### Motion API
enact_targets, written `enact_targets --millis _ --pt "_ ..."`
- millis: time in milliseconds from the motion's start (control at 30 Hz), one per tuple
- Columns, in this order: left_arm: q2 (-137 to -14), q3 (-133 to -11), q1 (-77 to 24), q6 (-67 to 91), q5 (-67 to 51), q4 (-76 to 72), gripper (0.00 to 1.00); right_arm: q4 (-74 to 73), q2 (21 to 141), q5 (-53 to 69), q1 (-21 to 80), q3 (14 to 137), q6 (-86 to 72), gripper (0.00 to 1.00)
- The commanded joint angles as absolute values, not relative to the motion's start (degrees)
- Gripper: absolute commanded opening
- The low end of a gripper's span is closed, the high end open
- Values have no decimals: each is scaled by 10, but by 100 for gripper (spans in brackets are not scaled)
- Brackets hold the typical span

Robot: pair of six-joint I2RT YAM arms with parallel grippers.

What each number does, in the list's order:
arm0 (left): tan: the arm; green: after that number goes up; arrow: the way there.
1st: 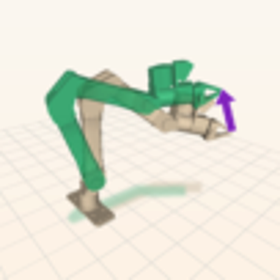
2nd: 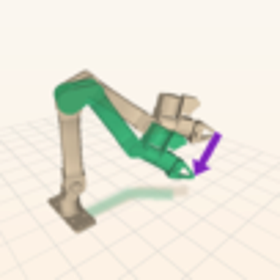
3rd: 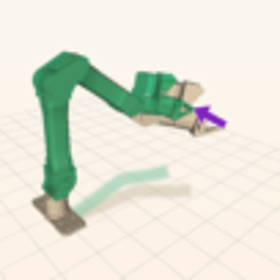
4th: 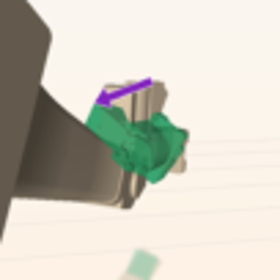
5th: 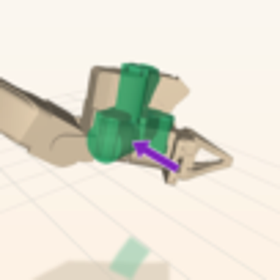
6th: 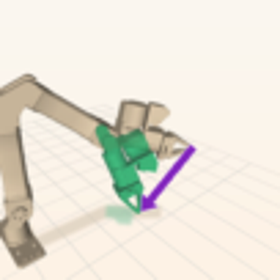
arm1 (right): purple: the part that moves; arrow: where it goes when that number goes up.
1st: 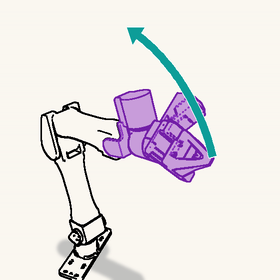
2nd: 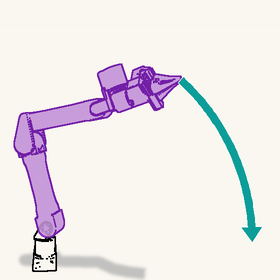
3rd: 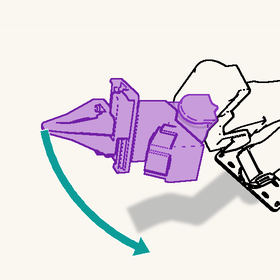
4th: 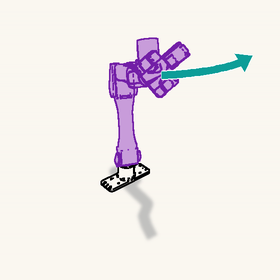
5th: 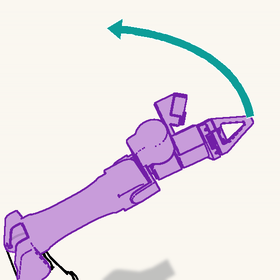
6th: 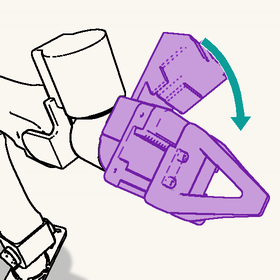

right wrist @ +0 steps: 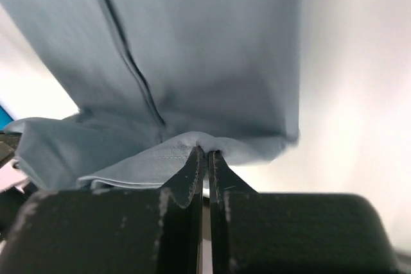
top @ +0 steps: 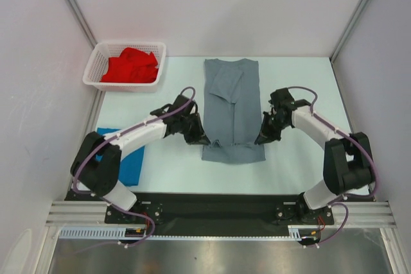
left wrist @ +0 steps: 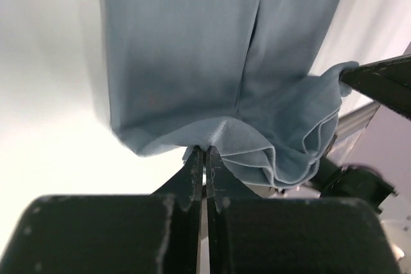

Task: Fold and stack the t-shirts
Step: Fold the tshirt

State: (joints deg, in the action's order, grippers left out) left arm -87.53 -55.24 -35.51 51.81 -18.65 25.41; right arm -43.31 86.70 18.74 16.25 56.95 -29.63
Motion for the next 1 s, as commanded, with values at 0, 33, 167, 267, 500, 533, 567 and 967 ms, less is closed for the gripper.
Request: enact_targets --millis 0,33,167,267,500,533,567,967 --pt "-918 -638 -316 452 -203 255 0 -404 917 200 142 637 -249 0" --pt "-947 -653 -309 445 -206 256 0 -401 945 203 137 664 -244 0" --pt "-1014 -726 -275 420 -226 249 0 -392 1020 210 118 743 -221 0" --pt "-1059 -788 -258 414 -235 250 0 -393 1074 216 105 793 -210 0" --pt "-1135 -859 -232 408 -258 255 0 -389 1143 231 86 872 -210 0" --pt "-1141 -869 -229 405 -259 263 0 -388 1149 230 86 878 -212 0" --pt "-1147 -884 -226 403 -257 266 0 -388 1155 233 86 893 -213 0" --pt "-1225 -987 -200 410 -272 281 0 -411 1223 237 72 991 -216 0"
